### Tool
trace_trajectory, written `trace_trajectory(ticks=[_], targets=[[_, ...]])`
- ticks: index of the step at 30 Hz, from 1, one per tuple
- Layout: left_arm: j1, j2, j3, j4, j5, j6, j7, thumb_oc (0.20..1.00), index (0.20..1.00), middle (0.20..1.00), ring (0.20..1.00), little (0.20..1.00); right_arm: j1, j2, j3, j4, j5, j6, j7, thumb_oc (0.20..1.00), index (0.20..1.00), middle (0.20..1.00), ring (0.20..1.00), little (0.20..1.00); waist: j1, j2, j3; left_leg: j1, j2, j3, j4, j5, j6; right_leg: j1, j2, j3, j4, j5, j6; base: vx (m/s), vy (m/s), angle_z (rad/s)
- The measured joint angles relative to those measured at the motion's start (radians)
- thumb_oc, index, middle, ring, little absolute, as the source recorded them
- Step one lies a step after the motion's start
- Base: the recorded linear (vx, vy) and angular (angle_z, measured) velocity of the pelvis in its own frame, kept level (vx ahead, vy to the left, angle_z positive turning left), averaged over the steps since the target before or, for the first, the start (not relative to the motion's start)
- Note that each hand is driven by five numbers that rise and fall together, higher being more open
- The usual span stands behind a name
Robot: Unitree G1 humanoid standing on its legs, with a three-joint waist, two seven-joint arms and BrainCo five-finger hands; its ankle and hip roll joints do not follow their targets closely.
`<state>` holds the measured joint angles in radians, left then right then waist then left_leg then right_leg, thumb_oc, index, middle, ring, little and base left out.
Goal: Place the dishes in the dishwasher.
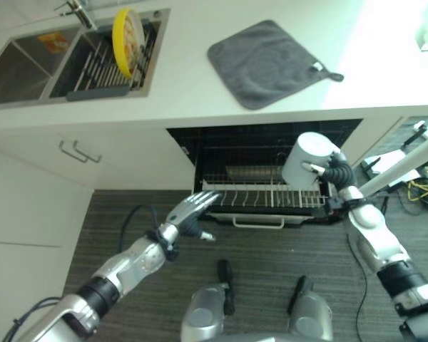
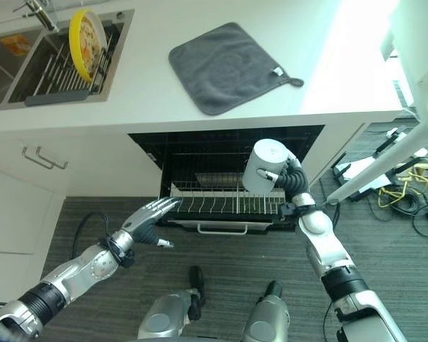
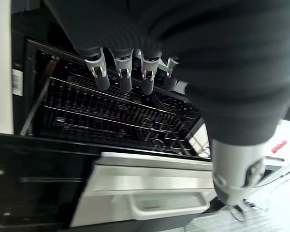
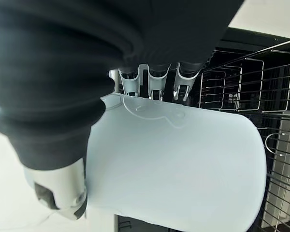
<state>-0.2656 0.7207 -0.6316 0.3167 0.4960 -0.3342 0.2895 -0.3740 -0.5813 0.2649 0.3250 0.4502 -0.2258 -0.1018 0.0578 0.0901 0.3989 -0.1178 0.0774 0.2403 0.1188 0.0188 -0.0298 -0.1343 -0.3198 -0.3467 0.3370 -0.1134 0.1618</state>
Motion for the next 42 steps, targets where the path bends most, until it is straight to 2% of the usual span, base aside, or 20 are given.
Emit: trace_trajectory(ticks=[1, 3, 6, 8, 19, 23, 27, 42], targets=[[-0.01, 0.003, -0.004, 0.0, 0.001, 0.0, 0.003, 1.0, 1.0, 1.0, 1.0, 1.0, -0.018, -0.001, 0.003, 0.016, -0.001, 0.0, -0.002, 0.2, 0.2, 0.2, 0.2, 0.2, 0.002, 0.002, 0.001, -0.015, -0.002, -0.005, 0.008, 0.0, 0.0, -0.015, -0.005, 0.0, 0.015, -0.005, -0.001, -0.05, -0.005, 0.13], [-0.059, 0.023, -0.008, -0.001, 0.034, -0.003, 0.02, 1.0, 1.0, 1.0, 1.0, 1.0, -0.098, -0.012, 0.003, 0.067, -0.019, 0.005, -0.004, 0.2, 0.2, 0.2, 0.2, 0.2, 0.018, 0.013, 0.052, -0.048, -0.006, -0.016, 0.038, 0.0, 0.001, -0.051, -0.021, 0.0, 0.07, -0.025, -0.007, -0.07, -0.006, 0.17], [-0.116, 0.057, -0.034, -0.004, 0.036, -0.01, 0.023, 1.0, 1.0, 1.0, 1.0, 1.0, -0.182, -0.048, 0.003, 0.11, -0.02, 0.012, -0.007, 0.2, 0.2, 0.2, 0.2, 0.2, 0.028, 0.02, 0.086, -0.112, -0.006, -0.021, 0.078, 0.0, 0.004, -0.113, -0.033, 0.004, 0.116, -0.032, -0.015, -0.07, 0.003, 0.1], [-0.157, 0.07, -0.04, -0.004, 0.039, -0.012, 0.024, 1.0, 1.0, 1.0, 1.0, 1.0, -0.251, -0.065, -0.002, 0.186, -0.02, 0.028, -0.019, 0.2, 0.2, 0.2, 0.2, 0.2, 0.033, 0.028, 0.131, -0.136, -0.007, -0.03, 0.099, 0.001, 0.006, -0.136, -0.041, 0.003, 0.146, -0.037, -0.023, -0.03, 0.006, 0.12], [-0.212, 0.109, -0.096, -0.049, 0.074, -0.012, 0.014, 1.0, 1.0, 1.0, 1.0, 1.0, -0.325, -0.059, -0.001, 0.395, 0.011, 0.092, -0.015, 0.2, 0.2, 0.2, 0.2, 0.2, 0.036, 0.028, 0.134, -0.177, -0.004, -0.038, 0.128, 0.001, 0.007, -0.172, -0.045, 0.007, 0.175, -0.042, -0.027, -0.02, 0.002, 0.01], [-0.216, 0.117, -0.115, -0.081, 0.074, -0.011, 0.003, 1.0, 1.0, 1.0, 1.0, 1.0, -0.345, -0.057, -0.007, 0.461, 0.081, 0.126, -0.014, 0.2, 0.2, 0.2, 0.2, 0.2, 0.035, 0.032, 0.136, -0.177, -0.004, -0.038, 0.128, 0.001, 0.007, -0.173, -0.045, 0.007, 0.174, -0.042, -0.027, 0.0, 0.008, 0.0], [-0.227, 0.128, -0.134, -0.084, 0.073, 0.006, 0.003, 1.0, 1.0, 1.0, 1.0, 1.0, -0.437, -0.057, -0.011, 0.526, 0.082, 0.158, -0.003, 0.2, 0.2, 0.2, 0.2, 0.2, 0.034, 0.034, 0.137, -0.192, -0.004, -0.033, 0.129, 0.001, 0.007, -0.196, -0.045, 0.015, 0.179, -0.041, -0.028, 0.0, 0.032, -0.05], [-0.213, 0.134, -0.196, -0.126, 0.079, 0.051, 0.07, 1.0, 1.0, 1.0, 1.0, 1.0, -0.625, -0.047, 0.008, 0.616, 0.058, 0.254, 0.006, 0.2, 0.2, 0.2, 0.2, 0.2, 0.062, 0.052, 0.141, -0.214, -0.003, -0.015, 0.128, 0.0, 0.007, -0.236, -0.043, 0.036, 0.185, -0.042, -0.035, 0.05, 0.041, -0.03]])
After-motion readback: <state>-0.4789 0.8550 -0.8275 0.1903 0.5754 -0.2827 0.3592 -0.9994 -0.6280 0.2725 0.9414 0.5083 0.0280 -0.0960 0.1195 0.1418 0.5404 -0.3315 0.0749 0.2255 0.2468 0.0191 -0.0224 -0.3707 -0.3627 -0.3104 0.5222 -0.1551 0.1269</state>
